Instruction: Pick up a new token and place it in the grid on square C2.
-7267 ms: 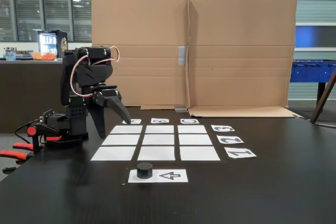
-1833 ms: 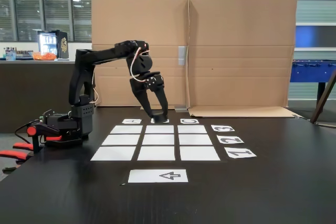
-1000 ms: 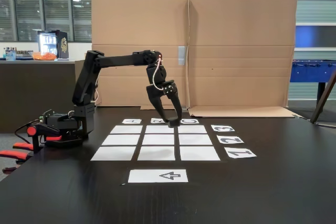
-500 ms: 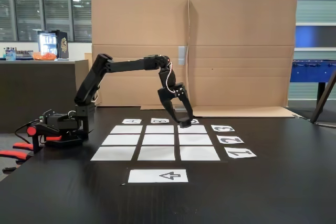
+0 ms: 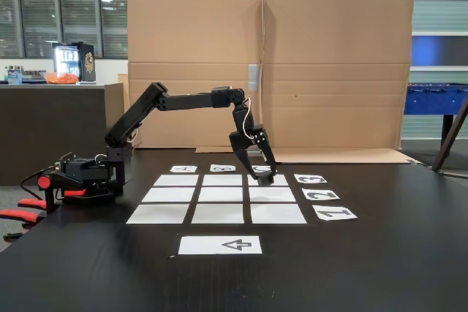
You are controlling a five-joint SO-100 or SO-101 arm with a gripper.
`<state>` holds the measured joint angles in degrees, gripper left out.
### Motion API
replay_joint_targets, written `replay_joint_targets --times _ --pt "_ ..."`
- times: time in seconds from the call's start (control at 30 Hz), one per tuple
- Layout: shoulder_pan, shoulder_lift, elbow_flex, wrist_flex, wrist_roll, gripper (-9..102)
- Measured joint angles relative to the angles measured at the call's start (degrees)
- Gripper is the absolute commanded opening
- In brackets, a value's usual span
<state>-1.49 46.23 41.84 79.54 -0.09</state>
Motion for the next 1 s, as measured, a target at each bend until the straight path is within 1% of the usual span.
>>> replay_joint_targets --times 0.53,0.57,0.67,0.77,0.9,1.0 --pt "-2.8 -2.9 -2.9 0.0 1.5 0" --pt "-2.8 -2.9 -2.9 0.0 1.5 1" --pt "-2.8 -3.2 -2.9 0.0 1.5 10" --pt "-2.8 -3.3 -2.9 0.0 1.5 11" --pt "-2.8 -3.3 -2.9 0.0 1.5 18" --pt "-2.8 -3.8 -3.0 0.0 1.5 28"
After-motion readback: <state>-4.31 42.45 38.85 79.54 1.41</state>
